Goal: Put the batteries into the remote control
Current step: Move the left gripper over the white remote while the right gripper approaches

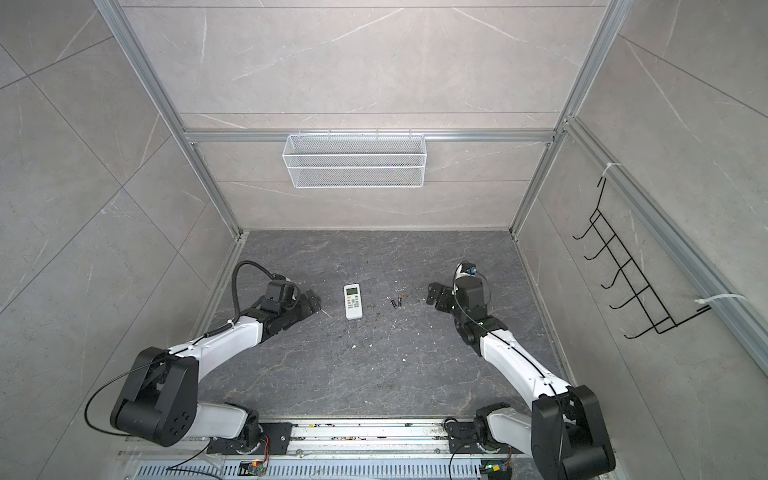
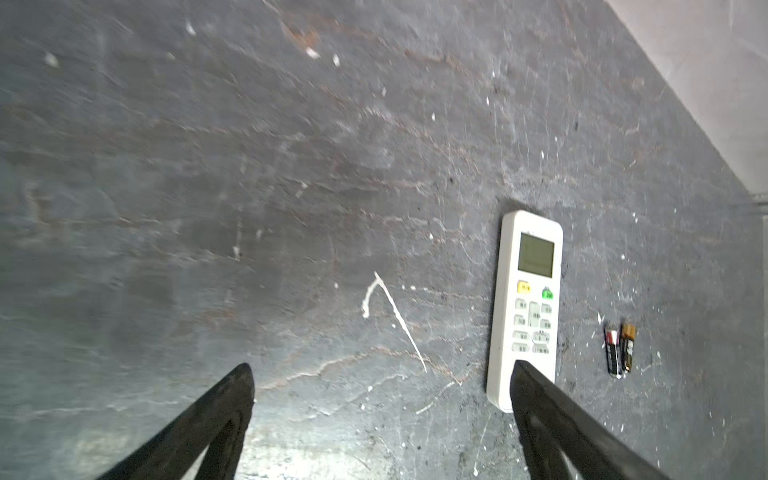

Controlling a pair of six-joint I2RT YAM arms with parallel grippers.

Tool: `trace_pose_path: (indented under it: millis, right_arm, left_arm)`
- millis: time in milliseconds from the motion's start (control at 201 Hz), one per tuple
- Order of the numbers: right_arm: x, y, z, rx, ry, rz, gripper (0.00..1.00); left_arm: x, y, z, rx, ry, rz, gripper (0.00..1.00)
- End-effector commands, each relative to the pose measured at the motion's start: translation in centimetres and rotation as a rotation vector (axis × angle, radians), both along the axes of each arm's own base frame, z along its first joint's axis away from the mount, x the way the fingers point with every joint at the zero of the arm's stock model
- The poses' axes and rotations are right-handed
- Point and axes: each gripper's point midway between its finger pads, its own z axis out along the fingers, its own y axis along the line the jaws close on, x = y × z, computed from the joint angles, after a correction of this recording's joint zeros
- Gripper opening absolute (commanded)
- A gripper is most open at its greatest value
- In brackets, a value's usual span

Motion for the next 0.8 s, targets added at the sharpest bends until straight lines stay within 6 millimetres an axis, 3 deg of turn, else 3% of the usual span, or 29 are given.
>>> trace_pose_path:
  millis: [0,85,189,279,403,563,797]
  right_arm:
    - [-0.2,2.0,-0.1,-0.042,-0.087,0.035,0.99]
    - [-0.6,3.5,-1.8,-0.075,-0.093,0.072,0.99]
    - [-0.1,5.3,-1.2,-0.059,-0.067,0.127,0.99]
    - [0.0,5.7,-0.9,-0.032,-0.067,0.131,0.99]
    - [-0.3,6.2,-2.5,0.018,-0.044,0.138,0.99]
    - [-0.6,7.5,-2.4,0.089,-0.027,0.178,0.99]
    - [-0.4,7.5,-2.8,0.065,-0.025,0.181,0.98]
  left_arm:
    - [0.3,-0.6,0.5,-0.02,0.025,0.037,0.95]
    - [0.3,-0.9,0.4,-0.013,0.026,0.049,0.94]
    - [0.5,-1.9,0.6,-0.012,0.052,0.042,0.92]
    - [0.4,-2.8,0.9,0.033,0.093,0.005,0.91]
    - [0.5,-3.5,0.4,0.106,0.131,-0.021,0.91]
    - [2.3,-6.3,0.5,0.124,0.137,-0.086,0.91]
    - [4.2,-10.4,-1.0,0.263,0.224,-0.208,0.93]
